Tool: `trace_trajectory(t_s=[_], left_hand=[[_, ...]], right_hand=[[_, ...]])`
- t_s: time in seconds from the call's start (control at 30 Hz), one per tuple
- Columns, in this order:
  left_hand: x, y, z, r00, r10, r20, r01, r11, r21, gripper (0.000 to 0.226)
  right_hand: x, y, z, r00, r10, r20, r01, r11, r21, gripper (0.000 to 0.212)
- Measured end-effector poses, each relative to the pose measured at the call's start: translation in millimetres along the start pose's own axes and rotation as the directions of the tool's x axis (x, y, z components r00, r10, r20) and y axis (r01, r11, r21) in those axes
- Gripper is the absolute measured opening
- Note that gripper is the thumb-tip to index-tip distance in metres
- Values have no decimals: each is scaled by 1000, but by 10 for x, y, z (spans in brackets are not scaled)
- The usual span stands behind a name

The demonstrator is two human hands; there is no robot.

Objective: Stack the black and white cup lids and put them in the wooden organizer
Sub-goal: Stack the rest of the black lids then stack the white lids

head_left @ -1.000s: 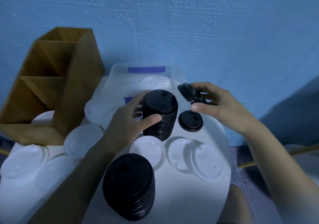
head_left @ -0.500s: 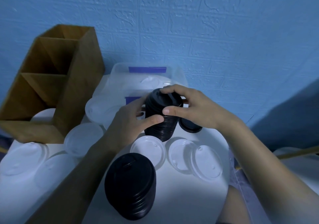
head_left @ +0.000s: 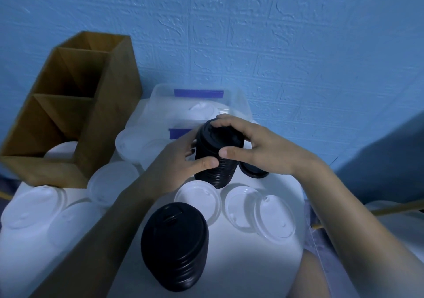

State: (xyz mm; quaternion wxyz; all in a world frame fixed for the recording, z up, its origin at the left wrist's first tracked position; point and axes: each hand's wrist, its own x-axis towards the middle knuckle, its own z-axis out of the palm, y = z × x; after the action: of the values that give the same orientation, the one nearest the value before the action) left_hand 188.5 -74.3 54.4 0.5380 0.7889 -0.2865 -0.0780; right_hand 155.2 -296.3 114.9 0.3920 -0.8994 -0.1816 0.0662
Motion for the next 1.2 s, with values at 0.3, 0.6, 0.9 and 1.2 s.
trace_trajectory(t_s=[0.3, 0.6, 0.9, 1.2], left_hand=[[1, -29, 48, 997, -28, -69, 27, 1000, -9, 68], [-17, -12, 72, 995, -36, -98, 39, 999, 30, 70], [-15, 20, 48, 997, -52, -63, 53, 998, 24, 68], [18, 6, -1, 994, -107, -17, 106, 993, -43, 98]], right_hand=[[-1, -76, -14, 995, 93, -29, -97, 982, -160, 73], [-60, -52, 167, 983, 84, -161, -114, 975, -190, 70], [-104, 4, 282, 961, 97, -260, -123, 989, -84, 74], [-173, 138, 86, 976, 139, -166, -88, 956, 280, 62]])
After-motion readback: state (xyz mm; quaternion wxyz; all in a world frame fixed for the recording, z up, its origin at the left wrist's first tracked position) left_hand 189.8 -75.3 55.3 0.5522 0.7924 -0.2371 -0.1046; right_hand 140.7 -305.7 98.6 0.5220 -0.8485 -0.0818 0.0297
